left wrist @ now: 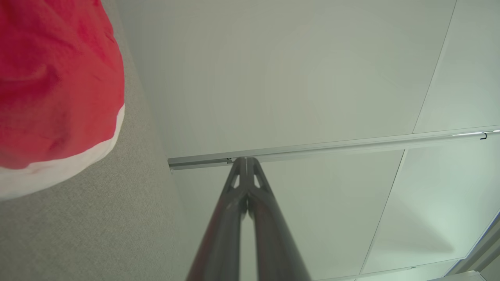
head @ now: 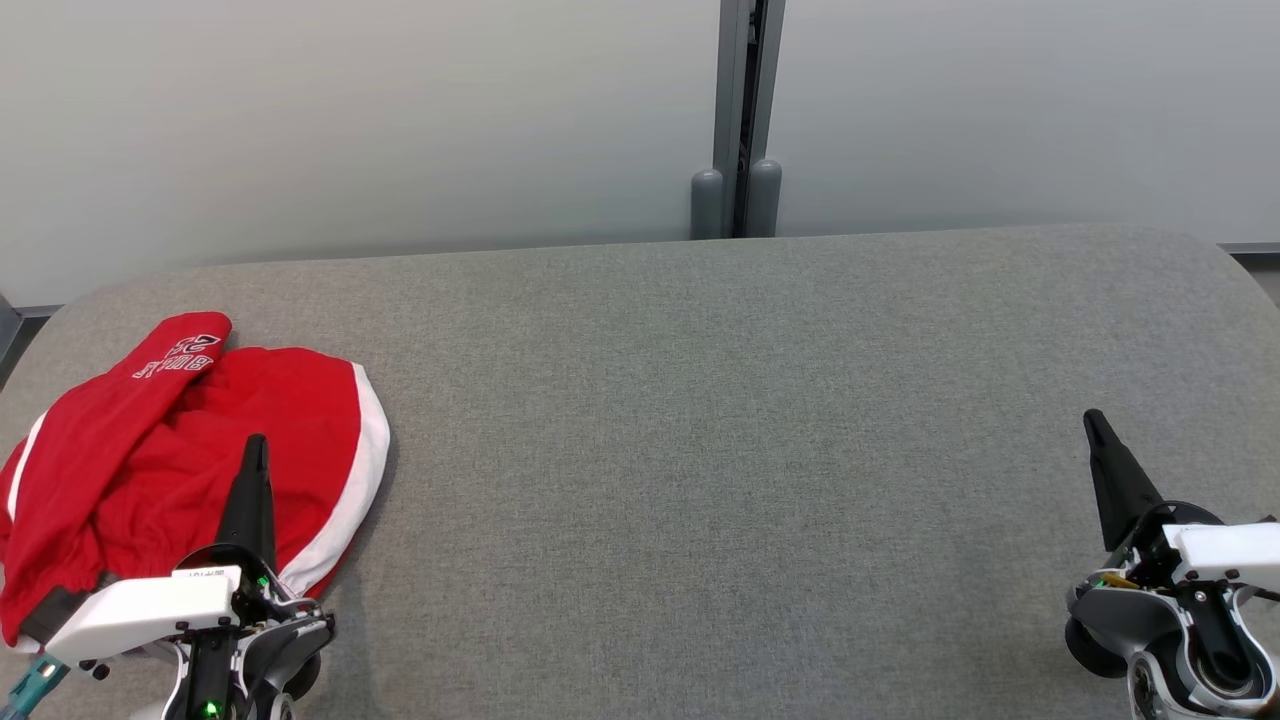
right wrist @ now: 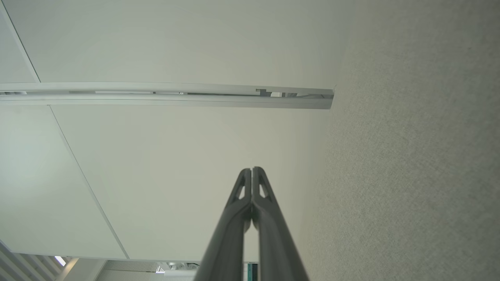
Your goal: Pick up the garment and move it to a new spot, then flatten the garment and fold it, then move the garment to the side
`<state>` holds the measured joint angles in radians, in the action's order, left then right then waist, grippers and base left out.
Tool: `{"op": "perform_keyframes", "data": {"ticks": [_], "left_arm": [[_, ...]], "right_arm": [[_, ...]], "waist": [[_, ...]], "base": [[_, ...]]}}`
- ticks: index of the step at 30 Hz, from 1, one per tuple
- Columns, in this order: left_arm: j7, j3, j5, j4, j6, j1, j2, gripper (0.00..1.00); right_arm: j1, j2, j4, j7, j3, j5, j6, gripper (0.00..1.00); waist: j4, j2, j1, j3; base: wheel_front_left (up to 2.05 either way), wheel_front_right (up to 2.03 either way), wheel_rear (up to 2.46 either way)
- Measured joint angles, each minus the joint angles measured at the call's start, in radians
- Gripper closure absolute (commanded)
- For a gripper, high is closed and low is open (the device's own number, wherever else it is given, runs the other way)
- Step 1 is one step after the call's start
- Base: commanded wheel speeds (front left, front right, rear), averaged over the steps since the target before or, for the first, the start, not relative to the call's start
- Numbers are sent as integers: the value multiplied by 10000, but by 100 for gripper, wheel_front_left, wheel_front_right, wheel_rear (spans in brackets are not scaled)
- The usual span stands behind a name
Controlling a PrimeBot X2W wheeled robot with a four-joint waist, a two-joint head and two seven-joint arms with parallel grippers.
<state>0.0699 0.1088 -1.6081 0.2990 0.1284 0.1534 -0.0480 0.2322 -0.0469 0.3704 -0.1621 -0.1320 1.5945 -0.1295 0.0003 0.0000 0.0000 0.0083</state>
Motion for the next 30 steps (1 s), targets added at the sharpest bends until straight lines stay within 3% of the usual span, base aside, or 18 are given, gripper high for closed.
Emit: {"op": "perform_keyframes", "data": {"ticks": [3, 4, 11, 25, 30], "left_arm": [[0, 0, 0, 0, 0, 0, 0, 100], [0, -2, 0, 10, -2, -3, 2, 0], [-42, -50, 0, 552, -59, -719, 203, 0], [-642, -376, 4, 73, -59, -717, 205, 0], [-840, -407, 487, -105, -59, -685, 196, 0]], "right_arm": [[0, 0, 0, 0, 0, 0, 0, 100], [-1, 2, 8, 0, 6, -2, 2, 0], [-735, 240, 435, 17, 115, -2, 35, 0], [-785, 226, -441, 708, 499, 31, 33, 0], [-814, 211, -725, 941, 702, -19, 33, 0]], "waist": [[0, 0, 0, 0], [0, 0, 0, 0], [0, 0, 0, 2], [17, 0, 0, -2], [33, 0, 0, -7]], "base": [[0, 0, 0], [0, 0, 0], [0, 0, 0], [0, 0, 0], [0, 0, 0]]}}
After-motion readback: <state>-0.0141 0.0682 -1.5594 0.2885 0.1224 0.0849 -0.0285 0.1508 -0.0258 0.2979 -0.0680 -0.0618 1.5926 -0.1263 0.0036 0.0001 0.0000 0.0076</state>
